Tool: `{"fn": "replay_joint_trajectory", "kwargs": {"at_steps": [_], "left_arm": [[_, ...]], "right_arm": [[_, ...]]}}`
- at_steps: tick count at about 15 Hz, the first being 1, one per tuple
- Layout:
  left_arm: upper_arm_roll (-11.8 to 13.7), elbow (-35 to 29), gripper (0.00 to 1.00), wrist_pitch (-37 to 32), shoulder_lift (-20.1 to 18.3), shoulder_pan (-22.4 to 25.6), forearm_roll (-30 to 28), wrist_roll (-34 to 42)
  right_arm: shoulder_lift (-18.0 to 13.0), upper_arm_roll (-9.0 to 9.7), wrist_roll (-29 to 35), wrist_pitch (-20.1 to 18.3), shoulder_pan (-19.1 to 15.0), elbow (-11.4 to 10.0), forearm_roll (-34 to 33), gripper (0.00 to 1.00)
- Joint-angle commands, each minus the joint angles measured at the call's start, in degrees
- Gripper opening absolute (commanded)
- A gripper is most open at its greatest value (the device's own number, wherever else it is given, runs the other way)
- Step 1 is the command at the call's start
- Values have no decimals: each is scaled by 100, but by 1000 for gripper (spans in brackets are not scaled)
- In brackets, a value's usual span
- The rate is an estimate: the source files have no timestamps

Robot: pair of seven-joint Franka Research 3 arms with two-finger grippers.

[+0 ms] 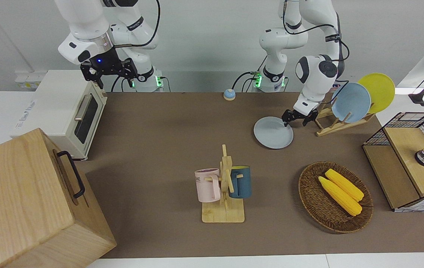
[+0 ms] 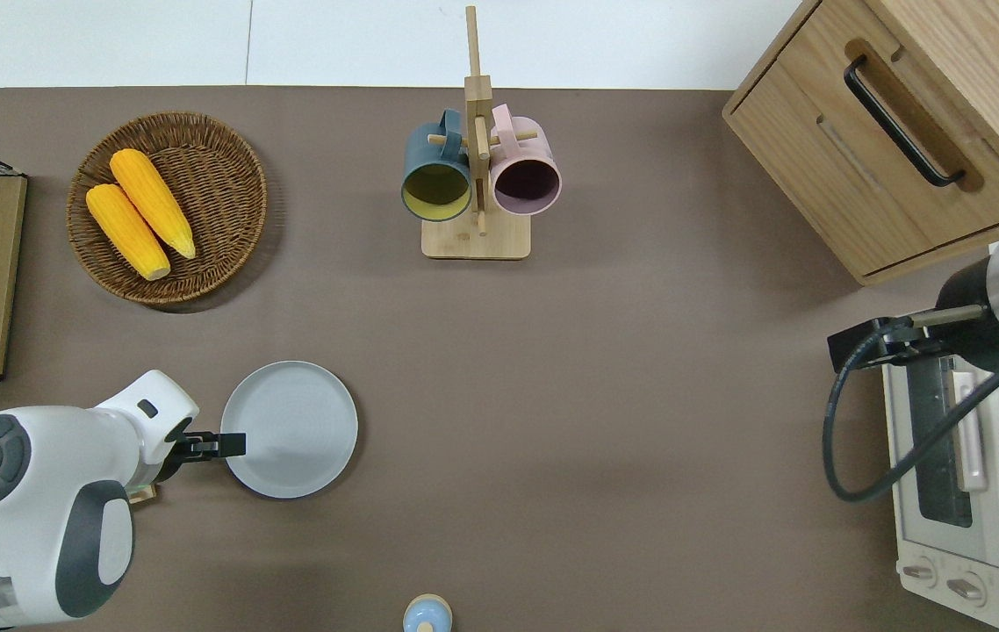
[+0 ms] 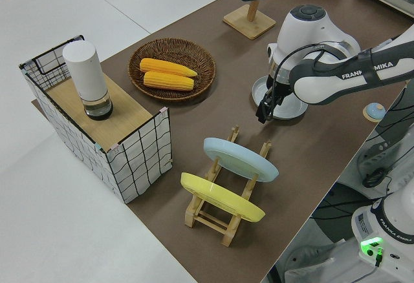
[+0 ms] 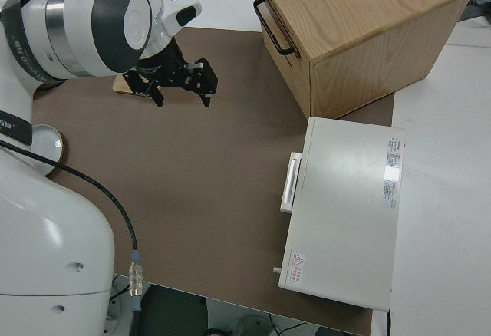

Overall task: Pick gray plate from table and place it on lower plate rack with left arm
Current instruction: 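Move the left gripper toward the rim of the gray plate, then close the left gripper on the gray plate's rim nearest it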

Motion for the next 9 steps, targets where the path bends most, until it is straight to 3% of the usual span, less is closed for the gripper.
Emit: {"fn": "replay_joint_trajectory", "kwargs": {"at_steps": [1,5,7,9], "left_arm": [[5,-70,993,285,187,-65,-59,-83],[5,-70,979,294,240,-117,-59,-91],[5,-61,883,294,249,-135,-59,-100],[5,-61,677,303,266,-144,-59,-109]], "right_arm": [[-12,121,68,-63,-134,33,-28,983],[-12,121,68,-63,-134,42,-37,983],[-12,113,68,-63,-134,42,-37,983],[-12,121,68,-72,-134,42,-37,983]]}}
